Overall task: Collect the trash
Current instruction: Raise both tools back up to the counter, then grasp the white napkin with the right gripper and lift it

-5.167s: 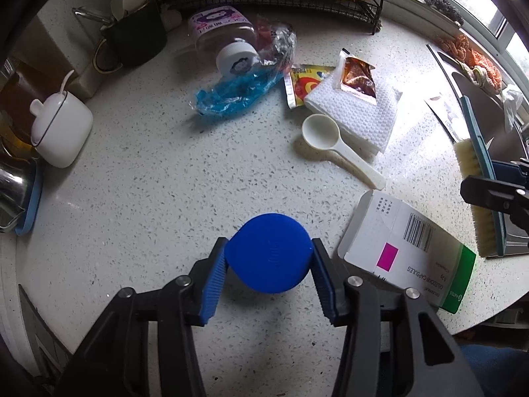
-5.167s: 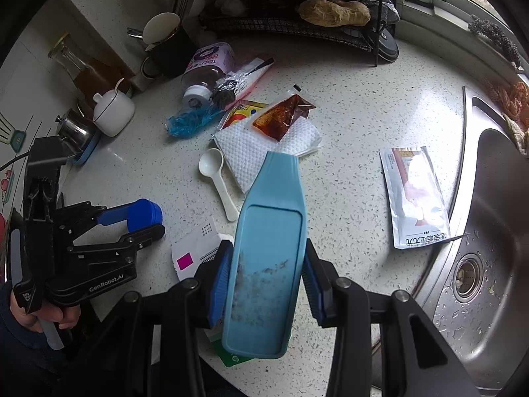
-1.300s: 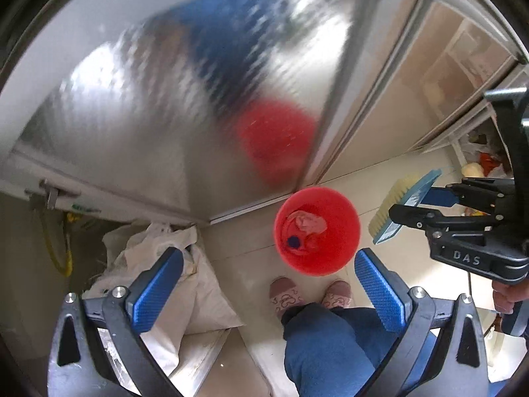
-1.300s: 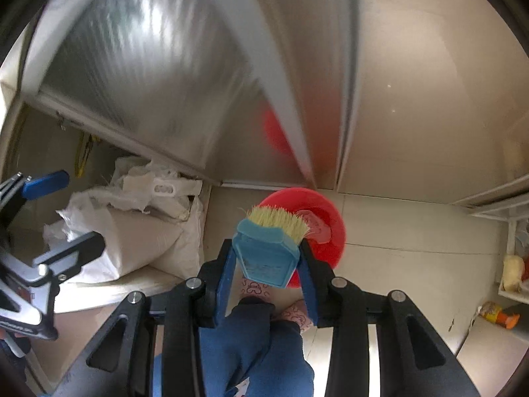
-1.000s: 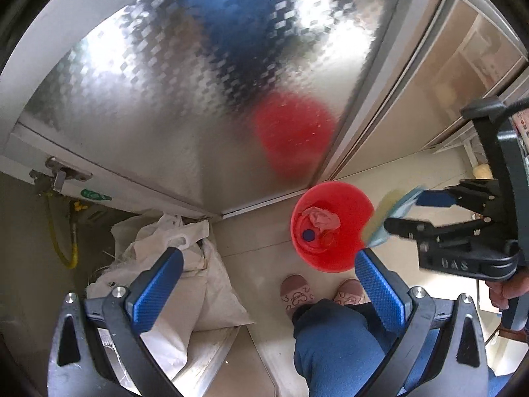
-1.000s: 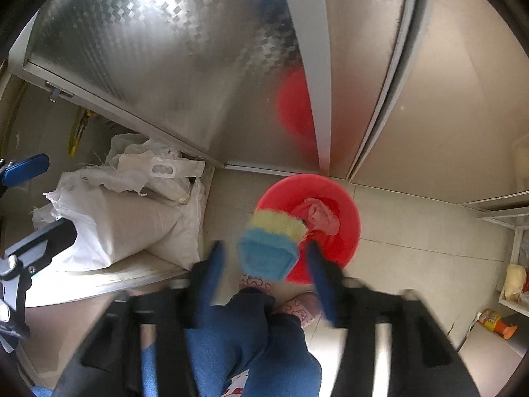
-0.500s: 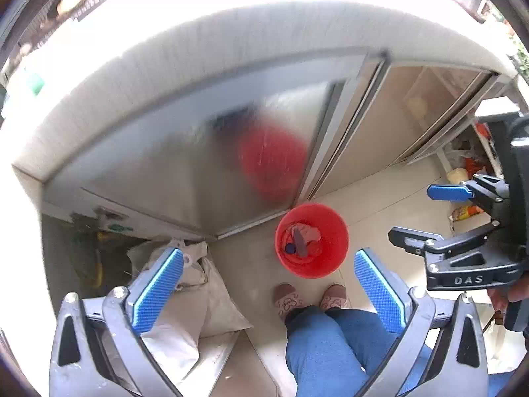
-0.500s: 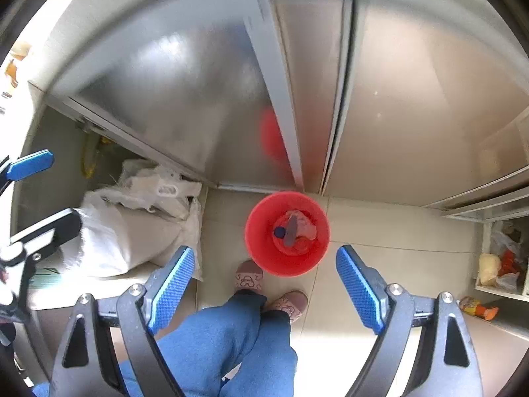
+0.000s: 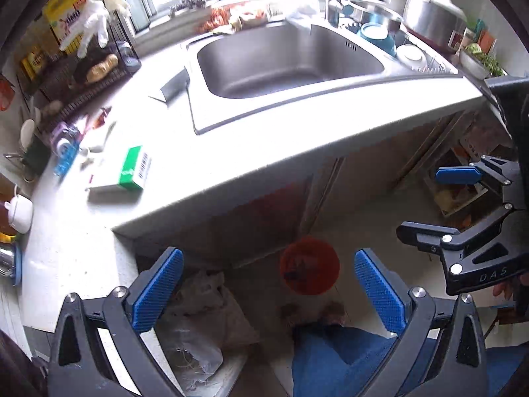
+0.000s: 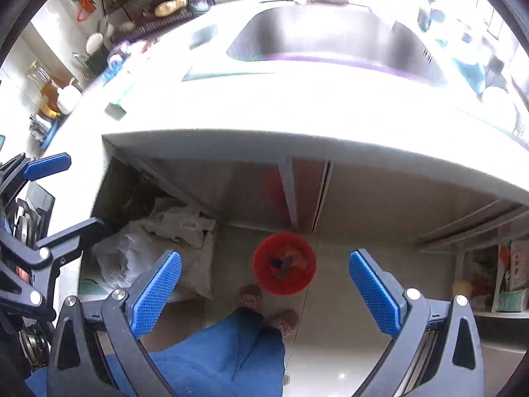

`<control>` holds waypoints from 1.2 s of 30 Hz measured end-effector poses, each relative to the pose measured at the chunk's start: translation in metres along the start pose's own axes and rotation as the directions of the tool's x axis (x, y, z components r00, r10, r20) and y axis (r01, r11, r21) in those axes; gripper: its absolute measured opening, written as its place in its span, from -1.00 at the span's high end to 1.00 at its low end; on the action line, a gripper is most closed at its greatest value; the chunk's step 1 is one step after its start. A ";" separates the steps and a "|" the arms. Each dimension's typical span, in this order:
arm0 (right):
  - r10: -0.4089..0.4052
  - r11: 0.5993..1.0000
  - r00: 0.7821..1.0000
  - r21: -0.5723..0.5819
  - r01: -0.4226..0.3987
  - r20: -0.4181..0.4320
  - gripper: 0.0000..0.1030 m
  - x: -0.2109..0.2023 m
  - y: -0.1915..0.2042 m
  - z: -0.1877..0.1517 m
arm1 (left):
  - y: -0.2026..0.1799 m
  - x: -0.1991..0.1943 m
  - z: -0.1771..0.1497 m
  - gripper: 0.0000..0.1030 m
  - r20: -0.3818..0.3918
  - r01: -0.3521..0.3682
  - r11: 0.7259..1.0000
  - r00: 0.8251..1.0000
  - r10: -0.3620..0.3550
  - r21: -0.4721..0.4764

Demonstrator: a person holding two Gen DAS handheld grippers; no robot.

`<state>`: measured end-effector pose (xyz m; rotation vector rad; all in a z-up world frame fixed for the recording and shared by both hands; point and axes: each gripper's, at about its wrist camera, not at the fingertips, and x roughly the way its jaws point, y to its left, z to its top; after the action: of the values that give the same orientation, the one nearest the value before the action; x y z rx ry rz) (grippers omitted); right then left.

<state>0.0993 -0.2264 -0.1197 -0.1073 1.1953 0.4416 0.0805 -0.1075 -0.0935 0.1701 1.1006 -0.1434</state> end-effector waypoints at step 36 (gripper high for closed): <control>0.178 0.955 0.983 -0.246 -0.163 0.038 -0.97 0.041 0.126 0.241 | 0.258 -0.004 0.094 -0.99 0.029 -0.150 0.911 0.984 0.175 -0.385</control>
<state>0.2737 -0.0260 -0.0490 -0.2003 1.0916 0.7382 0.2121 0.1251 -0.0319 -0.0929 1.0259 0.2151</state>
